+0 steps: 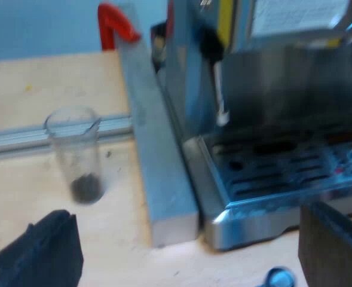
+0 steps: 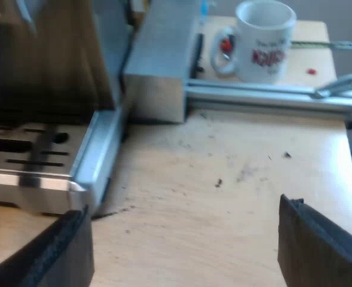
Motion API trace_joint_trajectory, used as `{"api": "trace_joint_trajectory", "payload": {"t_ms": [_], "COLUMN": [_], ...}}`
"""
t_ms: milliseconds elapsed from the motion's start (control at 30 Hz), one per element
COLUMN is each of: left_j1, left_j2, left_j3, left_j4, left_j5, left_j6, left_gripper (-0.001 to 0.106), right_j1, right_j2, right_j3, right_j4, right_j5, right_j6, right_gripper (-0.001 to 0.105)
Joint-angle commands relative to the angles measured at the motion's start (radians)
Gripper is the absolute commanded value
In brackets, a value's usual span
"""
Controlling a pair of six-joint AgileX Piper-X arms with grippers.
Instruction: Pour the beans into the coffee machine
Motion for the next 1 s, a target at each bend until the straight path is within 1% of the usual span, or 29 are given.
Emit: {"api": "trace_joint_trajectory", "payload": {"t_ms": [33, 100, 200, 367, 400, 533, 600, 733, 767, 867, 933, 1000], "left_j1": [-0.003, -0.003, -0.015, -0.090, -0.110, -0.156, -0.168, -0.168, -0.168, -0.168, -0.168, -0.168], "left_j2": [-0.049, -0.041, -0.029, -0.007, 0.001, 0.032, 0.052, 0.078, 0.082, 0.100, 0.112, 0.124], "left_j3": [-0.026, -0.043, -0.056, -0.073, -0.082, -0.114, -0.134, -0.144, -0.144, -0.144, -0.144, -0.144], "left_j4": [-0.012, -0.012, -0.012, -0.012, -0.012, -0.012, -0.012, -0.012, -0.012, -0.012, -0.012, -0.012], "left_j5": [0.021, 0.039, 0.060, 0.063, 0.063, 0.063, 0.063, 0.031, 0.026, -0.001, -0.030, -0.052], "left_j6": [-0.030, -0.044, -0.047, -0.043, -0.043, -0.040, -0.019, -0.017, -0.017, -0.027, -0.038, -0.056], "left_gripper": [0.076, 0.076, 0.076, 0.076, 0.076, 0.076, 0.076, 0.076, 0.076, 0.076, 0.076, 0.076], "right_j1": [0.028, 0.055, 0.080, 0.106, 0.115, 0.129, 0.135, 0.182, 0.186, 0.243, 0.290, 0.331], "right_j2": [0.038, 0.077, 0.123, 0.188, 0.210, 0.250, 0.270, 0.311, 0.313, 0.344, 0.369, 0.390], "right_j3": [-0.048, -0.090, -0.137, -0.202, -0.224, -0.264, -0.287, -0.320, -0.322, -0.330, -0.330, -0.330], "right_j4": [0.019, 0.038, 0.041, 0.041, 0.041, 0.041, 0.041, 0.037, 0.037, 0.023, -0.010, -0.044], "right_j5": [-0.001, -0.005, -0.014, -0.034, -0.054, -0.097, -0.147, -0.259, -0.267, -0.334, -0.365, -0.367], "right_j6": [-0.004, -0.004, -0.004, -0.004, -0.004, -0.004, -0.006, -0.013, -0.014, -0.054, -0.058, -0.058], "right_gripper": [0.067, 0.067, 0.067, 0.067, 0.067, 0.067, 0.067, 0.067, 0.067, 0.067, 0.067, 0.067]}}
